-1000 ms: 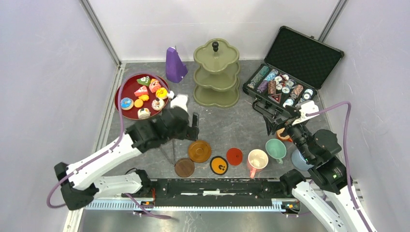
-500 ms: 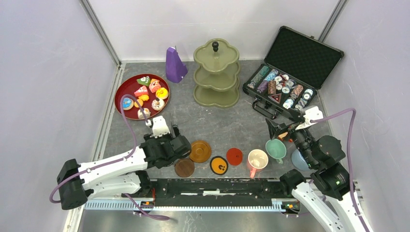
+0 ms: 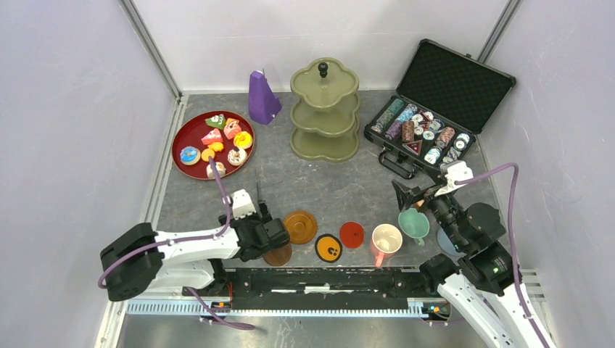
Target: Serve the afternoon tea
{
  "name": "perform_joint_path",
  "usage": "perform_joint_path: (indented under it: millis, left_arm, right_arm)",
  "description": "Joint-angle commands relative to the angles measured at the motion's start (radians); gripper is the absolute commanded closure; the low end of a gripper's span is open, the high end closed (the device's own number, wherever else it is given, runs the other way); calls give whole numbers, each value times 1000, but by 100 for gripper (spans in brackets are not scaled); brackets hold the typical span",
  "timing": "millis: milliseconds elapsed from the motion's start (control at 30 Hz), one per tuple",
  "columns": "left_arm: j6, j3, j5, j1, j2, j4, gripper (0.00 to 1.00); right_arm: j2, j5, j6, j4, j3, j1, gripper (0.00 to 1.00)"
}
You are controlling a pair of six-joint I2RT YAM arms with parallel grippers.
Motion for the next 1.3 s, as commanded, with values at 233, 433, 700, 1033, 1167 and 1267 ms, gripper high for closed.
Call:
perform_joint_path:
  millis: [233,433,700,1033,1167,1267]
  left_arm:
    - [-213,-7,-206,16,262,172,0]
    - [-562,184,-277,16,502,-154,0]
    - [-470,131,-279,-2,462,-38,1]
    - [-298,78,-209,15,367,76,6]
    - [-288,77,-208,15,367,78,13]
    - [-288,82,-204,18,370,68,16]
  right_arm:
    - [-37,-36,28,87,-84,-3,2]
    - [-64,-36,35,103,-91,-3,2]
    - [-87,-22,33,88,-60,-3,2]
    - [-96,-11,40,103,-77,-3,2]
    - [-100,-5,46,106,-83,-3,2]
    - [-99,-3,46,104,-82,-3,2]
